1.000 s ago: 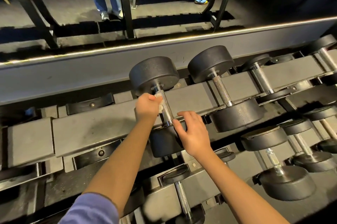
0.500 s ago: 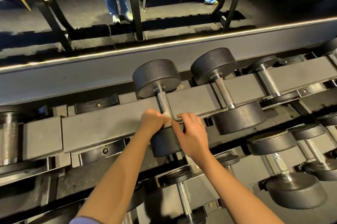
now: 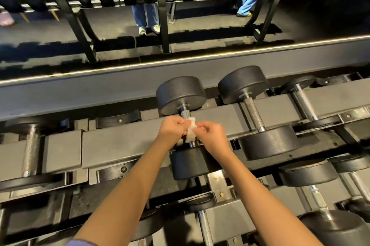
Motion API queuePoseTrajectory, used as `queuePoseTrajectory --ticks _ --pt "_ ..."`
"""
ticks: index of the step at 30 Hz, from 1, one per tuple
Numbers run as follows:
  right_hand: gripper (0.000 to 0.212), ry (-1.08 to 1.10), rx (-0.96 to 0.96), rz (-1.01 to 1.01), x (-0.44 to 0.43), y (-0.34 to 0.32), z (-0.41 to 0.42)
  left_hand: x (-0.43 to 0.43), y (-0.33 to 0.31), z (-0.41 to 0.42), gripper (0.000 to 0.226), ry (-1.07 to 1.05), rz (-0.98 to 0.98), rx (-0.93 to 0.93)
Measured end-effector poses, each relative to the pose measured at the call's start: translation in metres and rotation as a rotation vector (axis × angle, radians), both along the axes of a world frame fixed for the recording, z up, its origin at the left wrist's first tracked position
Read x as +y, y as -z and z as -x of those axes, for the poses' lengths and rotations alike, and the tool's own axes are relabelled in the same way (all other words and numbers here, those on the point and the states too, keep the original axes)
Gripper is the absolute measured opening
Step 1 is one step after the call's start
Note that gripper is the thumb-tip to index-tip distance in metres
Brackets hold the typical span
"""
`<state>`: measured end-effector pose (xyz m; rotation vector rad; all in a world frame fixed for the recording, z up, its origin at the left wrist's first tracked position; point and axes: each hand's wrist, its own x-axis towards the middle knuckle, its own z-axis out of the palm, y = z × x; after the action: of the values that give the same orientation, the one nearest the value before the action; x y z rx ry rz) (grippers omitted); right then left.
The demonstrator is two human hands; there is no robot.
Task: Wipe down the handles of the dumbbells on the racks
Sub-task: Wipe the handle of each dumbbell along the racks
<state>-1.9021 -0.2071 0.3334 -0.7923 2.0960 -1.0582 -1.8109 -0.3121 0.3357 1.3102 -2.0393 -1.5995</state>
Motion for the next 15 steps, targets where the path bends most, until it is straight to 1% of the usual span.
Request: queuePoseTrajectory --ticks 2,3,5,6,7,8,9,11,13,15 --pt "0.018 0.038 0.014 -0.011 -0.007 0.001 0.006 -0.004 -0.007 -0.002 0.025 0.059 0.028 -0.006" --pt "0.016 0.051 0.053 -0.025 -0.009 0.001 0.009 -0.007 -0.012 -0.003 0.023 0.048 0.113 -0.019" --pt "0.015 0.038 0.175 -0.118 -0.014 0.004 0.015 -0.012 -0.022 -0.006 0.018 -0.050 0.428 0.020" --pt "0.016 -0.004 0.230 -0.200 -0.017 0.004 0.018 -0.015 -0.027 -0.008 0.020 -0.074 0.580 0.061" --pt "0.016 -0.054 0.262 -0.264 -0.018 0.005 0.019 -0.020 -0.028 -0.008 0.027 -0.059 0.669 0.070" --pt "0.015 -0.091 0.269 -0.298 -0.020 0.007 0.021 -0.026 -0.029 -0.007 0.034 -0.016 0.692 0.046" --pt "0.013 -0.115 0.269 -0.301 -0.022 0.008 0.022 -0.031 -0.027 -0.006 0.039 0.033 0.675 -0.002" --pt "0.014 -0.134 0.276 -0.276 -0.025 0.011 0.021 -0.037 -0.019 -0.004 0.042 0.070 0.626 -0.057" --pt "0.024 -0.116 0.254 -0.248 -0.030 0.012 0.019 -0.040 -0.015 -0.003 0.041 0.033 0.578 -0.027" --pt "0.027 -0.083 0.236 -0.220 -0.036 0.013 0.021 -0.042 -0.014 -0.004 0.039 -0.007 0.521 0.004"
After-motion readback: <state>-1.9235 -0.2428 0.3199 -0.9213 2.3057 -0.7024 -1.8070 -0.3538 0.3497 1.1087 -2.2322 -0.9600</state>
